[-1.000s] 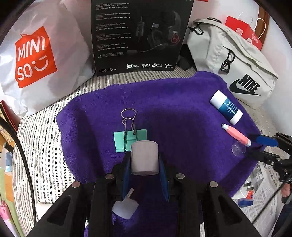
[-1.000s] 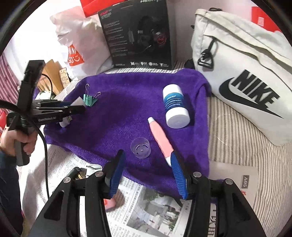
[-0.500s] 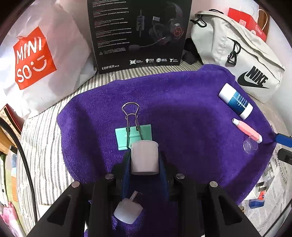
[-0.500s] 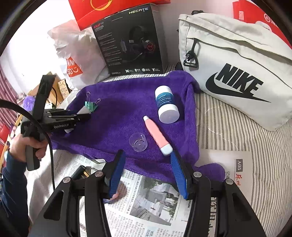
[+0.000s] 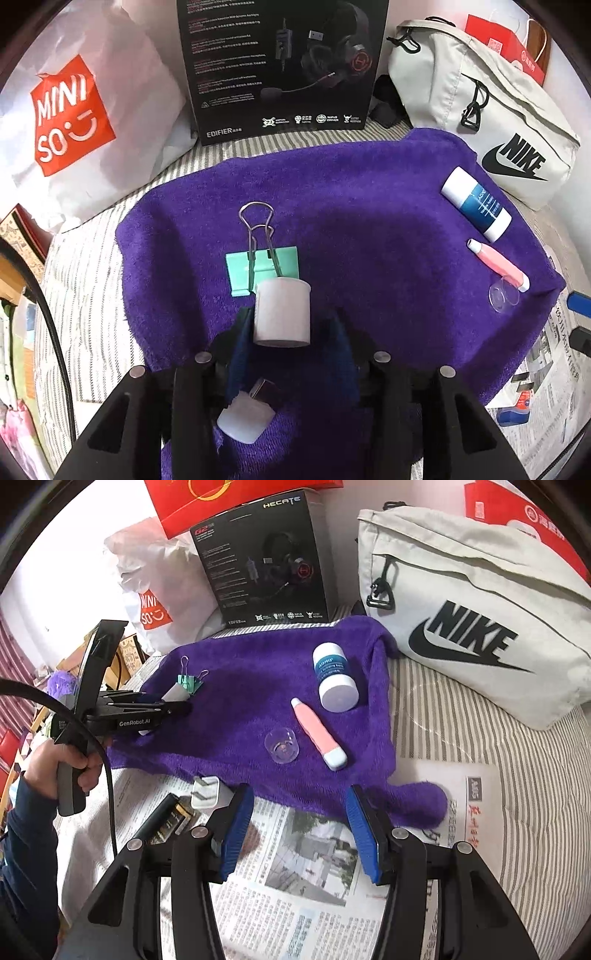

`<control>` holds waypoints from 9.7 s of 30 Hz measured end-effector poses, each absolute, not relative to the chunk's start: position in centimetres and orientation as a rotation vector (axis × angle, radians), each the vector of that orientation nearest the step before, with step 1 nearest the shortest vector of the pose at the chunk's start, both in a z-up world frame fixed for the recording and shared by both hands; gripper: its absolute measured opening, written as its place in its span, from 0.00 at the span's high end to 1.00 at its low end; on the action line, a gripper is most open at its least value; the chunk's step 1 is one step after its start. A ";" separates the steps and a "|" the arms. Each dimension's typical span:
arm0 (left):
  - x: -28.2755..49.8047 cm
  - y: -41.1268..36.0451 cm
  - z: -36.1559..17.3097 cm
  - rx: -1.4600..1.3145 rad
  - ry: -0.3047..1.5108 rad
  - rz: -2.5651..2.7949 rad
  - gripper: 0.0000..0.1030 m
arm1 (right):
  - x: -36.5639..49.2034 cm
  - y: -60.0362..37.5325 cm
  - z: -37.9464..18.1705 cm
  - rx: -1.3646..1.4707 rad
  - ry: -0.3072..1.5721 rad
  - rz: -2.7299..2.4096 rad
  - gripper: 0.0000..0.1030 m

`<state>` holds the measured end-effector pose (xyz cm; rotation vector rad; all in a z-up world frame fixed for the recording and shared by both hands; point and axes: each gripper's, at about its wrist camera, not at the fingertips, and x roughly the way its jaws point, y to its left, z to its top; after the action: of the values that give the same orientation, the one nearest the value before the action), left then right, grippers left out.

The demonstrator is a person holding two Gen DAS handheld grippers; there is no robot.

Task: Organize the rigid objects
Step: 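Open the right tool to release the clear cup on the towel while the left tool lowers the white roll, then open the left tool to release the white roll beside the mint-green clip, then move the left tool to the black Horizon case while the right tool moves toward the Vaseline tin, then close the left tool on the black Horizon case, then grasp the Vaseline tin with the right tool while the left tool holds the Horizon case, then carry the Horizon case with the left tool onto the towel while the right tool carries the Vaseline tin there, then open the left tool to release the Horizon case on the towel, then lower the Vaseline tin onto the towel and open the right tool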

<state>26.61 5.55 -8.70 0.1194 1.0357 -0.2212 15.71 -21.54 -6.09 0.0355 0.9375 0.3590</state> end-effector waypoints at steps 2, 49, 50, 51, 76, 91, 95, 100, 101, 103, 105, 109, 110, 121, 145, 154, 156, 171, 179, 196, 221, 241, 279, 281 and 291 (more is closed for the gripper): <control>26.3 5.6 -8.2 0.118 1.022 -0.221 0.60 | 15.1 -21.8 -6.0 0.043 0.938 0.358 0.50; 11.1 0.8 -9.2 0.143 1.039 -0.342 0.58 | 6.6 -22.9 -3.9 0.225 0.871 0.258 0.40; 11.0 0.7 -9.3 0.158 1.031 -0.343 0.58 | 6.4 -22.8 -4.0 0.227 0.874 0.266 0.40; 11.0 0.5 -9.3 0.167 1.030 -0.345 0.58 | 6.3 -22.7 -4.2 0.228 0.875 0.271 0.40; 11.8 0.7 -9.3 0.225 1.021 -0.398 0.80 | 6.9 -22.8 -7.7 0.209 0.952 0.283 0.40; 11.3 1.0 -9.4 0.237 1.009 -0.394 0.80 | 8.0 -19.8 -9.0 0.185 0.988 0.354 0.40; 11.0 1.8 -9.6 0.216 1.013 -0.382 0.80 | 9.1 -18.4 -8.8 0.147 0.976 0.402 0.40; 10.8 2.5 -9.5 0.200 1.013 -0.373 0.80 | 10.8 -16.6 -9.2 0.007 0.979 0.423 0.41; 10.8 2.6 -9.5 0.192 1.014 -0.368 0.80 | 11.2 -16.5 -9.2 -0.010 0.969 0.432 0.41; 11.0 2.7 -9.5 0.180 1.017 -0.369 0.80 | 11.8 -16.4 -9.5 -0.027 0.982 0.436 0.41; 11.1 2.8 -9.4 0.171 1.020 -0.368 0.80 | 12.4 -16.4 -9.7 -0.042 0.984 0.438 0.42; 11.0 3.0 -9.5 0.166 1.014 -0.375 0.80 | 12.7 -16.1 -10.1 -0.096 0.979 0.459 0.45; 11.1 3.1 -9.5 0.159 1.014 -0.377 0.80 | 12.7 -16.1 -10.2 -0.100 0.977 0.466 0.45; 11.1 3.3 -9.5 0.136 1.009 -0.394 0.80 | 14.0 -14.2 -11.0 -0.202 0.964 0.479 0.52; 11.1 3.0 -9.5 0.161 1.001 -0.375 0.79 | 12.7 -14.4 -11.1 -0.210 0.986 0.419 0.65; 10.9 4.6 -9.2 0.092 0.995 -0.377 0.80 | 12.2 -16.0 -9.7 -0.154 0.980 0.422 0.65; 11.0 4.9 -8.9 0.088 0.992 -0.370 0.80 | 12.0 -16.4 -9.4 -0.146 0.975 0.416 0.65; 12.0 5.8 -5.8 0.077 0.954 -0.367 0.80 | 12.1 -18.3 -7.5 -0.109 0.957 0.404 0.65; 13.5 6.2 -4.3 0.076 0.933 -0.368 0.80 | 13.3 -18.5 -6.1 -0.087 0.935 0.417 0.65; 18.9 6.1 -4.6 0.074 0.947 -0.405 0.80 | 16.5 -18.2 -3.7 -0.078 0.910 0.425 0.65; 22.7 5.3 -9.1 0.135 1.042 -0.403 0.80 | 20.0 -17.5 -4.4 -0.094 0.917 0.404 0.65; 19.4 7.1 -5.1 0.107 0.942 -0.364 0.36 | 21.6 -17.3 -3.9 -0.125 0.894 0.387 0.65; 14.8 9.0 -4.8 0.034 0.929 -0.366 0.36 | 31.3 -11.2 -10.0 -0.243 1.008 0.376 0.65; 14.7 8.8 -4.8 0.036 0.932 -0.366 0.36 | 31.3 -11.3 -10.0 -0.241 1.014 0.381 0.64; 13.9 8.7 -5.3 0.044 0.951 -0.356 0.36 | 29.9 -11.9 -9.7 -0.262 1.036 0.377 0.57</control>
<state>13.90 8.66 -5.27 0.0441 0.9514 -0.3556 29.89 -11.91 -9.65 -0.2624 1.0360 0.3775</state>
